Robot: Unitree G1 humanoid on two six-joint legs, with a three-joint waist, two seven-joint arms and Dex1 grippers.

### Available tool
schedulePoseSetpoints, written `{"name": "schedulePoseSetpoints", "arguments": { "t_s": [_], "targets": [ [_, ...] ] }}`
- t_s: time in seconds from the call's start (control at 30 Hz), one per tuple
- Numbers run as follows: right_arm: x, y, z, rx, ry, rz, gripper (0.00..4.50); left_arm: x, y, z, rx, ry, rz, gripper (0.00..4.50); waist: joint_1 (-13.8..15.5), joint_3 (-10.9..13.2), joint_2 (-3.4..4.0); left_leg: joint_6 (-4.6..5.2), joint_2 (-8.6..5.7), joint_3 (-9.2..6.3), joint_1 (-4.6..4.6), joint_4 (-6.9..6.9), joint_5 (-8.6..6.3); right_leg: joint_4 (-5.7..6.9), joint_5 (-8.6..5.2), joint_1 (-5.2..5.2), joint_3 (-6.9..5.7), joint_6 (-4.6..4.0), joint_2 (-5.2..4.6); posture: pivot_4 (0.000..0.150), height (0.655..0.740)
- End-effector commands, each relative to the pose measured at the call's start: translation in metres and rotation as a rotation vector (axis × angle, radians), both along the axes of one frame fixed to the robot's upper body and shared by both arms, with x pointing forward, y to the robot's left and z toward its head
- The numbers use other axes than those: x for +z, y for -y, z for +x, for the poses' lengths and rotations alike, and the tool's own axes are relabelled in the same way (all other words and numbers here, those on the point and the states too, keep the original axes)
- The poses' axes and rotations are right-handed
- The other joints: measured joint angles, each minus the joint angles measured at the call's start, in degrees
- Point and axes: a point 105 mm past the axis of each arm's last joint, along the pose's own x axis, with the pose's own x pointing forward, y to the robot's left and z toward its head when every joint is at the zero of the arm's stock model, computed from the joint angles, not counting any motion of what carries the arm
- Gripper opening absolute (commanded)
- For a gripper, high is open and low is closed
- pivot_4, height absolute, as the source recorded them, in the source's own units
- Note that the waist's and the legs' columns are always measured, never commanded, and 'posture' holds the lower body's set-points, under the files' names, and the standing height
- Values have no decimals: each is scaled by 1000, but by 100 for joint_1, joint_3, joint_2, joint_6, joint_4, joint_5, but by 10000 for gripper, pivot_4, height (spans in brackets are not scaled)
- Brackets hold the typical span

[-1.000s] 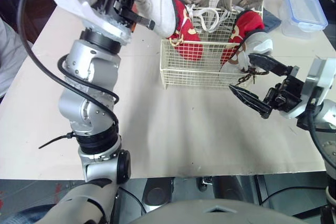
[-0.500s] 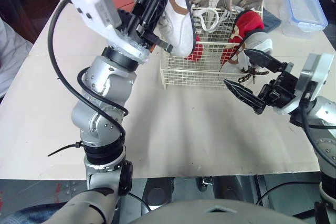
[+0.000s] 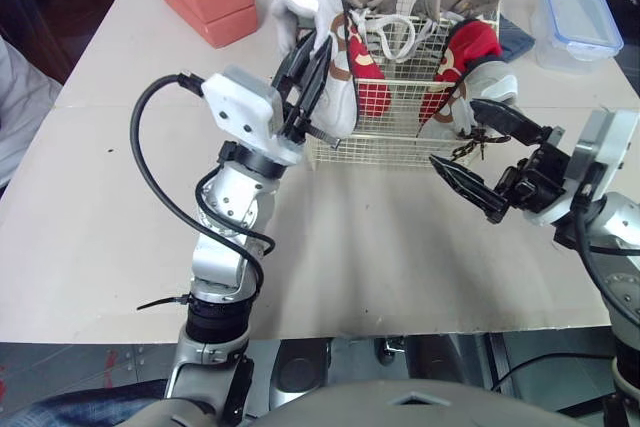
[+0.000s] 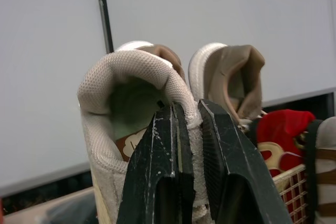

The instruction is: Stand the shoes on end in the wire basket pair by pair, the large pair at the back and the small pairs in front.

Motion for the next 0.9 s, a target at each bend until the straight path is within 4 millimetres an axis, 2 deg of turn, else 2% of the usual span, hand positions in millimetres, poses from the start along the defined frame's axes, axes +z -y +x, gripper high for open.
{"name": "schedulePoseSetpoints", "arguments": {
  "t_s": [0.03,0.2,0.57,0.9],
  "targets": [
    [12,2,-5,-5,57,3,45000,-2,5,0,-3,35,-13,794,0,-1,2,1,0,0,0,0,-1,0,-2,0,0,3,0,1500,6860],
    [12,3,-5,-6,56,2,45000,1,11,2,11,88,-9,794,1,-1,3,3,-1,0,-1,0,-2,-1,-7,0,-2,12,-1,1500,6860],
    [10,3,-6,-20,52,10,45000,-29,9,5,23,35,56,794,-1,-13,22,4,1,0,0,-1,-2,-2,-8,1,-3,14,-2,1500,6860],
    [10,3,-4,-28,59,14,45000,2,2,11,115,186,13,794,0,-22,38,7,0,0,-3,-2,-4,-7,-11,0,-4,19,1,1500,6860]
  ]
}}
